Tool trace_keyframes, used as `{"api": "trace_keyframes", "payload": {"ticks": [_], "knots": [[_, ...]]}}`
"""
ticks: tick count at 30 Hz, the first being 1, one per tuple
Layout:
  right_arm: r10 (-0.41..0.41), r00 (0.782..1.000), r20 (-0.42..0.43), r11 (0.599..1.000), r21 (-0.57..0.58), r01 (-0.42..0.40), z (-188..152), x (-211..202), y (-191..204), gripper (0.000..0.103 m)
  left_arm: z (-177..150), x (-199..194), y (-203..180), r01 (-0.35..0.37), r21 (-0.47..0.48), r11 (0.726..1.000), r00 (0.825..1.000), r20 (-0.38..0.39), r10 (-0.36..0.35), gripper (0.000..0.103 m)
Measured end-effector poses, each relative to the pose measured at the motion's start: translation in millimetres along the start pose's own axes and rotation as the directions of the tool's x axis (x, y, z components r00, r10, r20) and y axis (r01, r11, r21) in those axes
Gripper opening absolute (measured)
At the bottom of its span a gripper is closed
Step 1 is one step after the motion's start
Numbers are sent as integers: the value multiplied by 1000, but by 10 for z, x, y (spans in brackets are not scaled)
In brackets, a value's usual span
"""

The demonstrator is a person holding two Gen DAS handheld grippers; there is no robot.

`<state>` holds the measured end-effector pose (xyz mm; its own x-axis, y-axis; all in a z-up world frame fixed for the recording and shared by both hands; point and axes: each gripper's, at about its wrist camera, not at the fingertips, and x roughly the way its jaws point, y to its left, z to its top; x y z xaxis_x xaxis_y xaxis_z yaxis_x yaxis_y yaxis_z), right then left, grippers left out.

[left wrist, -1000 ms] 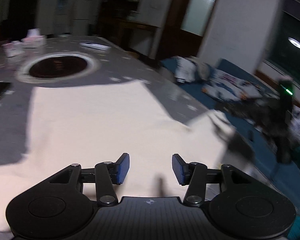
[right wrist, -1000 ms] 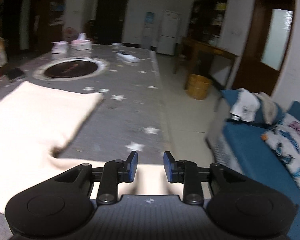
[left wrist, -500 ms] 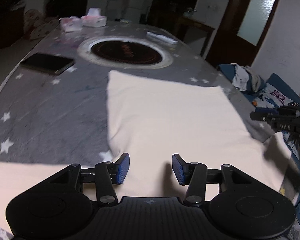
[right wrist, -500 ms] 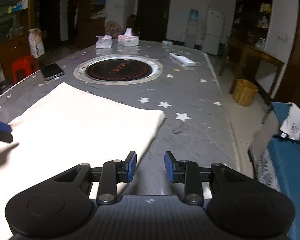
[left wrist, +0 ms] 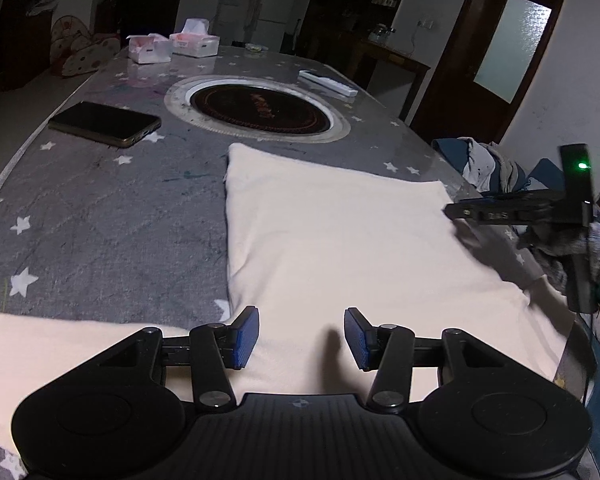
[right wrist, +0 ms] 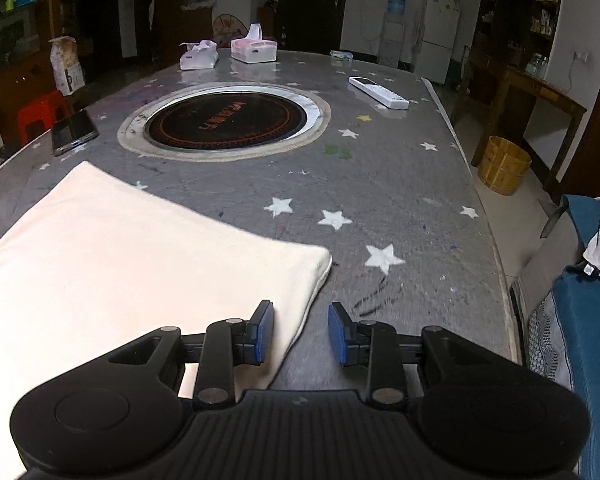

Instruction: Fold clothes

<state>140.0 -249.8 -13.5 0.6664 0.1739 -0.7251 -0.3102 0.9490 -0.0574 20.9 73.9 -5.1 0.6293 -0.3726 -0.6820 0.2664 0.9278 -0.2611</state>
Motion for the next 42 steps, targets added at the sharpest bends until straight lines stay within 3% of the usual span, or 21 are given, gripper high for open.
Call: {"api": "trace_keyframes", "payload": {"ticks": [2, 6, 12, 26, 32, 37, 42], "knots": [[9, 1000, 0, 1000, 11, -9, 41, 49, -15, 29, 14, 27, -8, 4, 6, 1000, 1000, -4, -4, 51], [24, 1000, -1, 1000, 19, -24, 125, 140, -17, 18, 23, 85, 36, 2, -2, 1000, 1000, -17, -2, 51], [27, 1000, -1, 1000, -9, -27, 270, 274, 51, 10, 24, 77, 75, -3, -8, 1000, 1000, -16, 3, 51], [35, 999, 17, 997, -63, -34, 586, 589, 222, 10, 111, 87, 211, -35, -43, 998, 999, -8, 35, 52], [65, 997, 33, 994, -89, -62, 549, 412, 298, 11, 230, 102, 168, -33, -55, 998, 999, 15, 34, 53], [127, 991, 39, 982, -144, -120, 431, 122, 474, 13, 331, 216, 222, -54, -78, 996, 999, -10, 53, 54], [211, 977, 28, 957, -211, -201, 161, -215, 732, 24, 319, 230, 272, -51, -86, 995, 998, -31, 48, 54]]}}
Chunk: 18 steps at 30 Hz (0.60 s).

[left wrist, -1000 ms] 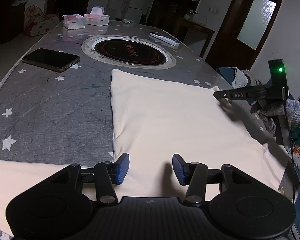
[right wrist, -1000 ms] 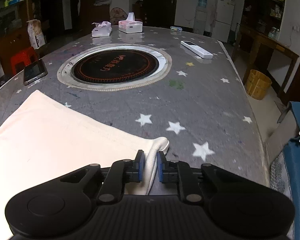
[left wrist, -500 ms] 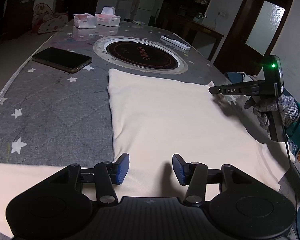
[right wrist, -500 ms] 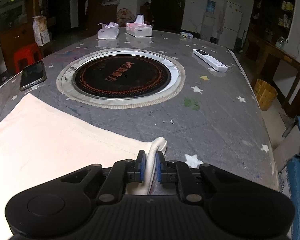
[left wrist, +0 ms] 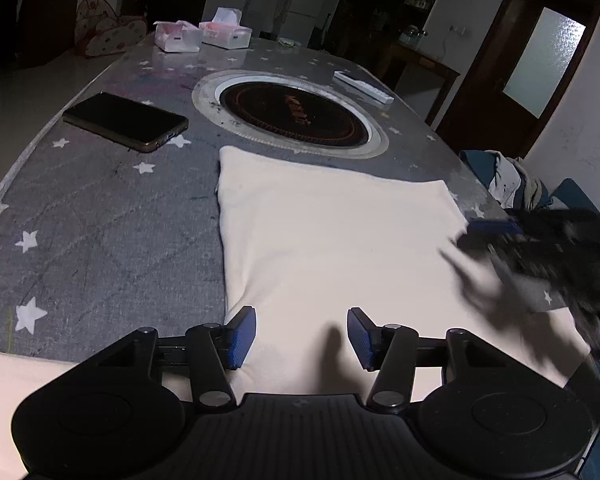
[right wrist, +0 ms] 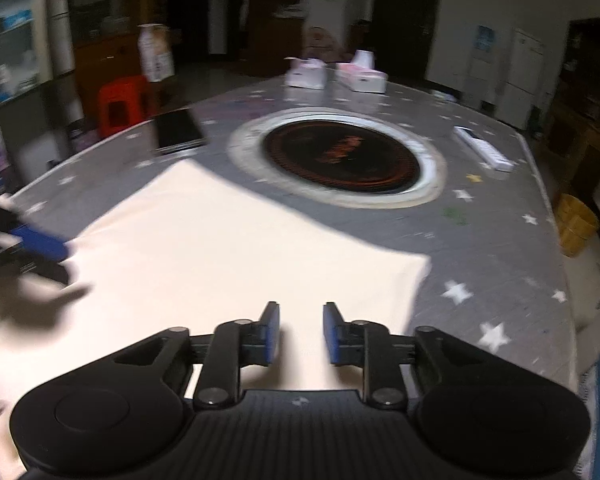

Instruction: Fold clothes

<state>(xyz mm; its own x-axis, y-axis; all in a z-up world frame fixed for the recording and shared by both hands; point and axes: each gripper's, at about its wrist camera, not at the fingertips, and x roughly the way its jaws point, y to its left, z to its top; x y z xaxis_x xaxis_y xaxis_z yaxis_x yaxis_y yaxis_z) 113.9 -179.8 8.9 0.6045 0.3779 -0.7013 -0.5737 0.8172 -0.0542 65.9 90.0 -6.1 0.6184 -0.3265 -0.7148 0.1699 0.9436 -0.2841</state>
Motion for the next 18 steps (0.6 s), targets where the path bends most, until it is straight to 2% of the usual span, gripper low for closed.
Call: {"api": "trace_keyframes", "payload": {"ticks": [7, 9, 14, 17, 18], "knots": [[105, 994, 8, 994, -40, -104, -329, -285, 487, 36, 135, -55, -66, 17, 13, 1000, 999, 33, -17, 54], [97, 995, 17, 994, -58, -95, -422, -296, 575, 42, 191, 5, -64, 18, 8, 1000, 999, 32, -18, 54], [73, 996, 52, 997, -33, -72, -578, -295, 618, 47, 292, 209, 74, 8, -39, 999, 1000, 21, -7, 54], [61, 995, 75, 998, -14, -60, -641, -309, 609, 59, 321, 280, 184, 3, -69, 998, 1000, 27, -2, 53], [59, 995, 82, 998, -13, -58, -665, -313, 602, 59, 327, 283, 211, 5, -75, 997, 999, 32, -2, 53]]}}
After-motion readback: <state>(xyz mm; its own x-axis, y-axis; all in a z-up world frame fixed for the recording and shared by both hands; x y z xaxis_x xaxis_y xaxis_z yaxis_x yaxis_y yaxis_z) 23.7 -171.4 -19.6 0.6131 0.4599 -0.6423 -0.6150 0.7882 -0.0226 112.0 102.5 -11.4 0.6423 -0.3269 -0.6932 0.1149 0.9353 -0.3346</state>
